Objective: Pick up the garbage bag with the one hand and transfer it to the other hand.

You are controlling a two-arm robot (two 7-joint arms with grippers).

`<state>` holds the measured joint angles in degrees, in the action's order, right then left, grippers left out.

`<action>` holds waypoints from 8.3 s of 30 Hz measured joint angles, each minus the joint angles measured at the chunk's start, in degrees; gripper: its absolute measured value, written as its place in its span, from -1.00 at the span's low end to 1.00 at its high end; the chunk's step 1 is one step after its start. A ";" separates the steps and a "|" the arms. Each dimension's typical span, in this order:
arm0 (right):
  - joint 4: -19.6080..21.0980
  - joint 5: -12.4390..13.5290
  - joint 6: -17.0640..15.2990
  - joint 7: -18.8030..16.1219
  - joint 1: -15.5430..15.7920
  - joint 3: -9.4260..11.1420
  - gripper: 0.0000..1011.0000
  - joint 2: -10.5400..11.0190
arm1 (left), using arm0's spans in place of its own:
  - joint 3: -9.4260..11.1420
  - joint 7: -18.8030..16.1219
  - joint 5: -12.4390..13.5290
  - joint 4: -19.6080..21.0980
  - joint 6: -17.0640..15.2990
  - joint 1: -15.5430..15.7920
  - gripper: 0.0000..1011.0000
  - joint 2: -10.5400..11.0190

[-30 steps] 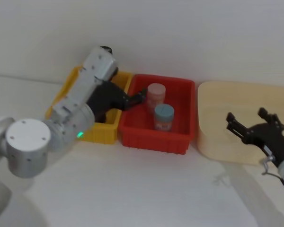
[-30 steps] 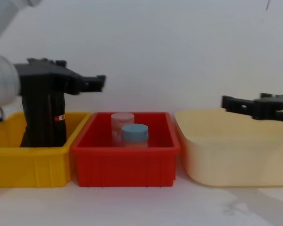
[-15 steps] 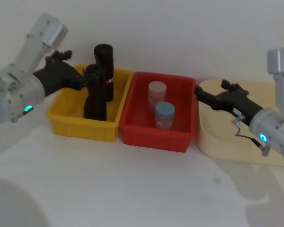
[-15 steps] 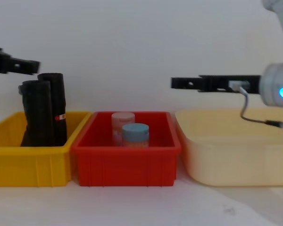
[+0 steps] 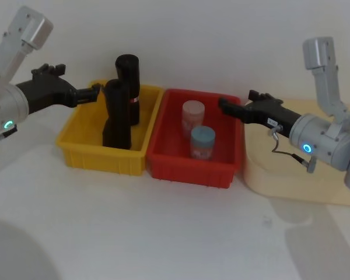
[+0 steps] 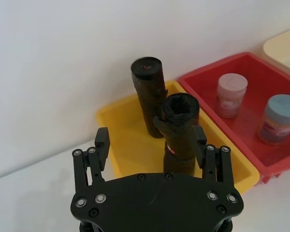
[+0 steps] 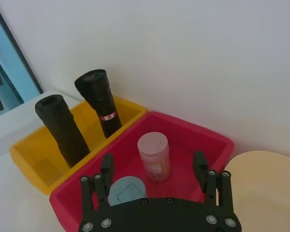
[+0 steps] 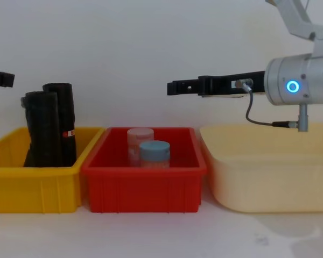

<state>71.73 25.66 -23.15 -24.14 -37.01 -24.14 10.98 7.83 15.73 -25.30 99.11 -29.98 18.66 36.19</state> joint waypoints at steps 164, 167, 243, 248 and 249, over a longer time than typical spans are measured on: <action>-12.93 -3.11 2.59 -3.75 -7.35 -13.70 0.98 -0.67 | 8.97 4.43 1.19 -23.72 13.20 11.08 -0.28 -10.20; -13.49 -3.26 2.73 -3.82 -7.49 -13.65 0.98 -0.95 | 8.97 4.43 1.20 -23.72 13.20 11.08 -0.28 -10.20; 1.71 -3.96 1.84 -0.67 -3.12 -8.24 0.28 3.01 | 6.17 2.61 -0.27 -9.93 8.85 11.14 -0.28 -9.98; 6.42 -3.65 0.58 1.17 -1.19 -5.91 0.28 5.20 | 7.80 3.86 -0.66 -9.41 8.13 13.22 -0.28 -10.88; 7.10 -3.61 0.34 1.50 -0.87 -5.53 0.28 5.55 | 8.09 4.13 -0.70 -9.41 8.06 13.55 -0.28 -11.06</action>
<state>78.83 22.05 -22.81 -22.64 -37.88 -29.66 16.52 15.93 19.86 -26.00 89.70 -21.92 32.21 25.13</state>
